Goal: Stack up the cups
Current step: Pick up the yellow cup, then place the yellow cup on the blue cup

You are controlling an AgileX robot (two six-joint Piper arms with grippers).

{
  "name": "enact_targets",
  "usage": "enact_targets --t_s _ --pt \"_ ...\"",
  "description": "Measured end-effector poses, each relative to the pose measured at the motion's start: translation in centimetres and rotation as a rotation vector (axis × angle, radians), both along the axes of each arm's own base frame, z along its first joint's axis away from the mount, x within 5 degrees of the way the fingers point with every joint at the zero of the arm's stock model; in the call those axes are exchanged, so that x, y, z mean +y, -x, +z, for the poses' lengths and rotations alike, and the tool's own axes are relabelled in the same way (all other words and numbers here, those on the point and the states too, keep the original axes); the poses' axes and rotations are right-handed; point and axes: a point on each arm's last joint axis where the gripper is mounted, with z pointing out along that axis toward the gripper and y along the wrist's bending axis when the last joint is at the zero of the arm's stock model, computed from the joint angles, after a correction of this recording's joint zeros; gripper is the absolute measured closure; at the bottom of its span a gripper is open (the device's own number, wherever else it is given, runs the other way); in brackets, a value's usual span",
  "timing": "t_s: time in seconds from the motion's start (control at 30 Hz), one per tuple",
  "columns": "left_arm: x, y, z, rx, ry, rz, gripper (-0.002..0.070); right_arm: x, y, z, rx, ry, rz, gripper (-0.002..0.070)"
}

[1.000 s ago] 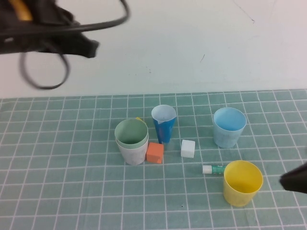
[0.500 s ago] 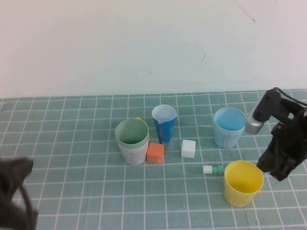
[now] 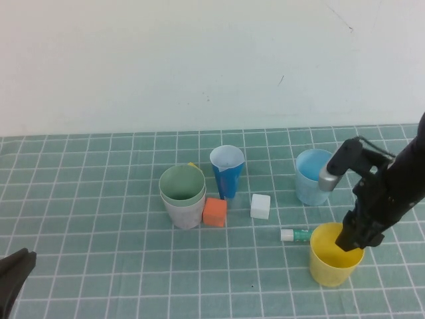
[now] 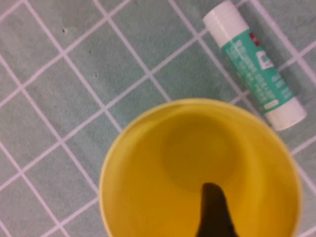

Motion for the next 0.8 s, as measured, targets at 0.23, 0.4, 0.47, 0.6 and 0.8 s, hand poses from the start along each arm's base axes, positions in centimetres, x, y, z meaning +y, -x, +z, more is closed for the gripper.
enact_targets --t_s 0.23,0.4,0.47,0.6,0.8 --pt "0.0 0.0 -0.1 0.009 0.024 0.007 0.0676 0.1 -0.5 -2.2 0.061 0.018 0.023 0.0593" --pt "0.0 0.0 -0.1 0.018 0.037 0.012 0.0676 0.2 -2.0 0.5 0.047 0.056 0.062 0.0658" --pt "0.0 0.0 -0.1 0.018 0.038 0.012 0.0676 0.2 -3.0 2.4 0.004 0.067 0.040 0.0659" --pt "0.0 0.0 -0.1 0.010 0.042 0.011 0.0676 0.6 -5.6 7.4 -0.153 0.047 -0.002 0.0660" --pt "-0.1 -0.1 0.2 -0.014 0.051 0.006 0.0676 1.1 -8.8 11.7 -0.316 0.023 -0.063 0.0660"
